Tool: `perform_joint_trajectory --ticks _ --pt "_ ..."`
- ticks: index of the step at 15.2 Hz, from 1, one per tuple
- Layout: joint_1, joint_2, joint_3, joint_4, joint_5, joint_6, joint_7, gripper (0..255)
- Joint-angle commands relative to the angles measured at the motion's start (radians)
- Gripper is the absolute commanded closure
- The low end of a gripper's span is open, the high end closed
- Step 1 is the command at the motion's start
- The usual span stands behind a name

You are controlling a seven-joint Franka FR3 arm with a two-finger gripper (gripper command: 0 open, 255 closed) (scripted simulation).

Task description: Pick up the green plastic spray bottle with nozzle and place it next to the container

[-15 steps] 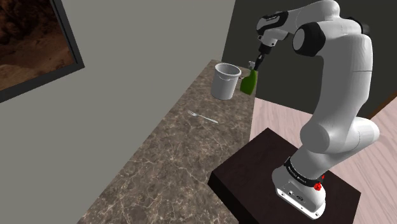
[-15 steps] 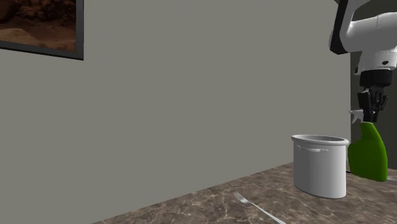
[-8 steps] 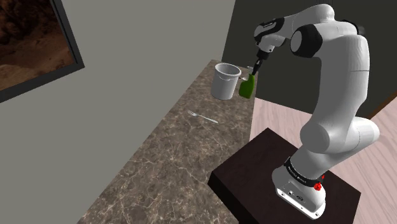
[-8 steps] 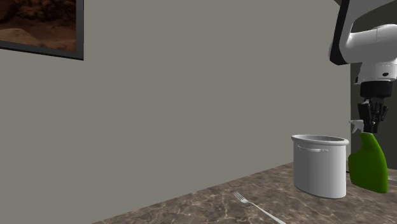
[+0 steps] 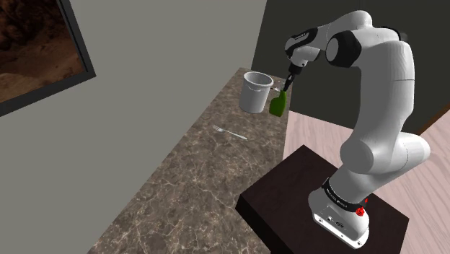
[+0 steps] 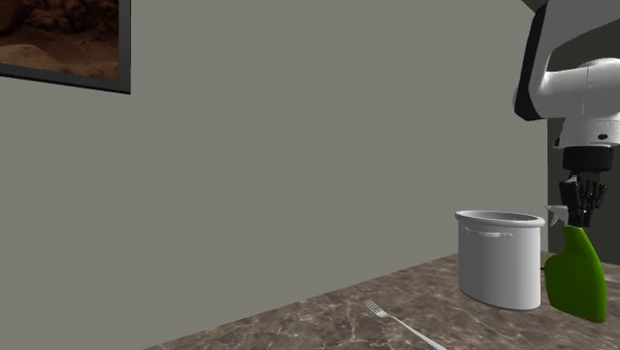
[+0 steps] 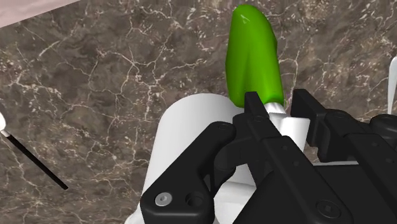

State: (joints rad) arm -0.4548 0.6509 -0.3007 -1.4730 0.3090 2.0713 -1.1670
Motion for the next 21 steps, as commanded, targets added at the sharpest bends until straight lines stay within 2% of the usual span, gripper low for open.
perform_joint_trajectory --ticks 1,8,16,17,21 --pt "-0.001 0.013 0.003 -0.002 0.005 0.016 -0.003 255" --pt "-0.007 0.06 0.015 -0.018 0.021 0.078 -0.017 255" --pt "-0.007 0.06 0.015 -0.018 0.021 0.078 -0.017 255" --pt "-0.007 0.06 0.015 -0.018 0.021 0.078 -0.017 0" --pt "-0.007 0.06 0.015 -0.018 0.021 0.078 -0.017 0"
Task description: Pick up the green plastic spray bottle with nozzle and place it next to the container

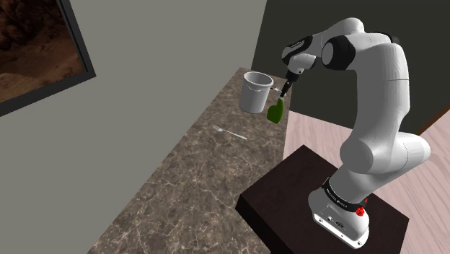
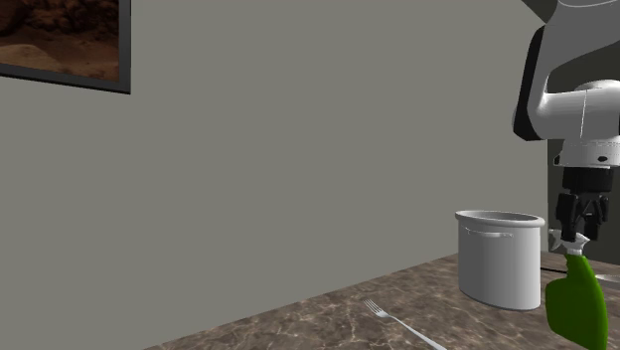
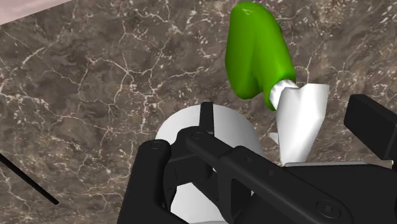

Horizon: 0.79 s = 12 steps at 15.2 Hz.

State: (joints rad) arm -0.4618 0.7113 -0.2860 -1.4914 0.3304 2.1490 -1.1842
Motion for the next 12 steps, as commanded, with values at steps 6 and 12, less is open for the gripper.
perform_joint_trajectory --ticks 6,12 --pt "0.001 -0.062 -0.017 0.029 -0.022 -0.089 0.013 0" --pt "0.001 -0.062 -0.017 0.029 -0.022 -0.089 0.013 0"
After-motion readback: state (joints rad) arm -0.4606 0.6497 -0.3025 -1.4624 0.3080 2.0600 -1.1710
